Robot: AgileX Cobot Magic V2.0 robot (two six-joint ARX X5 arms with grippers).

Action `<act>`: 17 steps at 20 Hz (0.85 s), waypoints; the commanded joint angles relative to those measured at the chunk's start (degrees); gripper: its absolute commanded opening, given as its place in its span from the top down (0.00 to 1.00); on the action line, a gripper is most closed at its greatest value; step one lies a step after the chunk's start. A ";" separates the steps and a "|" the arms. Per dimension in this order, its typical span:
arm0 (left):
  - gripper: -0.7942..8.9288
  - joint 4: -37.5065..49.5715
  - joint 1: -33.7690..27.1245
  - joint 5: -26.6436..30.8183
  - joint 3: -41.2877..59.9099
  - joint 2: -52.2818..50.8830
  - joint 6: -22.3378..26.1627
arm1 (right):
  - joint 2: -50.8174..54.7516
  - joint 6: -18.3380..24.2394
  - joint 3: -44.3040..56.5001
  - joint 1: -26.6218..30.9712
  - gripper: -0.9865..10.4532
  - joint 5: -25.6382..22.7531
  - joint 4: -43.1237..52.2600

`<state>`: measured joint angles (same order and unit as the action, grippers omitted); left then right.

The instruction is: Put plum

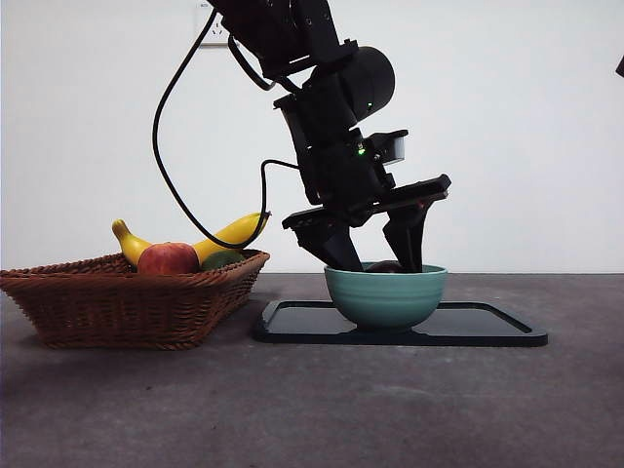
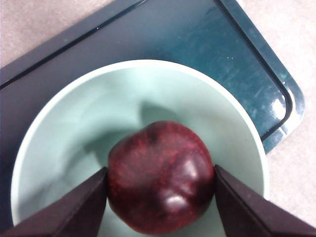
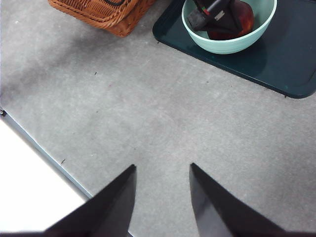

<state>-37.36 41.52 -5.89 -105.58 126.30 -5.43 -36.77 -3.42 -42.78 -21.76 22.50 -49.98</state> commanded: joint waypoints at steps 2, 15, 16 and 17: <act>0.64 -0.13 0.61 0.17 -1.64 1.97 0.50 | -0.17 -0.37 -0.39 -0.31 0.76 0.13 0.24; 0.64 -5.14 -1.99 0.13 -13.22 -9.51 1.60 | -0.17 -0.37 -0.39 -0.28 0.76 0.00 0.24; 0.64 -5.31 -2.45 0.13 -13.22 -11.52 1.60 | -0.17 -0.37 -0.39 -0.28 0.76 0.00 0.24; 0.64 -5.79 -3.17 0.13 -13.22 -13.55 1.60 | -0.17 -0.37 -0.39 -0.28 0.76 0.00 0.26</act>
<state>-43.31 38.28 -5.91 -117.05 112.16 -4.78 -36.77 -3.42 -42.78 -21.76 22.46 -49.98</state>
